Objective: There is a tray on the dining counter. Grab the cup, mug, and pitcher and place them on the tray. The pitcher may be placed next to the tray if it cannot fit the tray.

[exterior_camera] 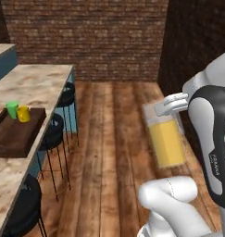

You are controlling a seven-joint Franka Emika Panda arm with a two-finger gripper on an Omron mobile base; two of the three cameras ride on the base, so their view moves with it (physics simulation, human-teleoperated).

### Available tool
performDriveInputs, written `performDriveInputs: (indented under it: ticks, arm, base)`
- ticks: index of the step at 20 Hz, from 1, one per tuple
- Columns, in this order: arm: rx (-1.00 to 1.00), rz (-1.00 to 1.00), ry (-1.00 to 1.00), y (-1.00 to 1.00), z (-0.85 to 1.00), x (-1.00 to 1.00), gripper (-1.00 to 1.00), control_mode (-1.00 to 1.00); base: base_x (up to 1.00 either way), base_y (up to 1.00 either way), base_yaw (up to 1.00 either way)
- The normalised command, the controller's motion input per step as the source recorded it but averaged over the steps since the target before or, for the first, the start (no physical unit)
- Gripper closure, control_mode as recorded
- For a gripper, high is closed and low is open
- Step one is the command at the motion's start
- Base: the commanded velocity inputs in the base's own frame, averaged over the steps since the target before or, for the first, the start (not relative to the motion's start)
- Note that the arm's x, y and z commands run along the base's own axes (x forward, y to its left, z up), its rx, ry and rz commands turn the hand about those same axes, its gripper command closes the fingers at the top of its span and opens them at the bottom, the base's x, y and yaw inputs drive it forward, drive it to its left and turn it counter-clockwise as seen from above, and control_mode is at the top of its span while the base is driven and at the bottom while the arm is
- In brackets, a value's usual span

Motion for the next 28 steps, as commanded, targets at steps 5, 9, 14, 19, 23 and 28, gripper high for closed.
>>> performDriveInputs:
  ticks: [5,9,14,19,23,28]
  arm:
    - [0.0,0.0,0.0,0.0,0.0,0.0,1.0,1.0]
    - [0.0,0.0,0.0,0.0,0.0,0.0,1.0,1.0]
    - [0.0,0.0,0.0,0.0,0.0,0.0,1.0,1.0]
    - [0.0,0.0,0.0,0.0,0.0,0.0,1.0,1.0]
    - [0.0,0.0,0.0,0.0,0.0,0.0,1.0,1.0]
    - [0.0,0.0,0.0,0.0,0.0,0.0,1.0,1.0]
  base:
    - [1.0,-0.46,0.55]
    - [1.0,-0.42,0.61]
    - [1.0,-0.42,0.62]
    - [0.88,-0.44,0.61]
    - [0.74,-0.16,0.59]
    - [0.53,0.0,0.56]
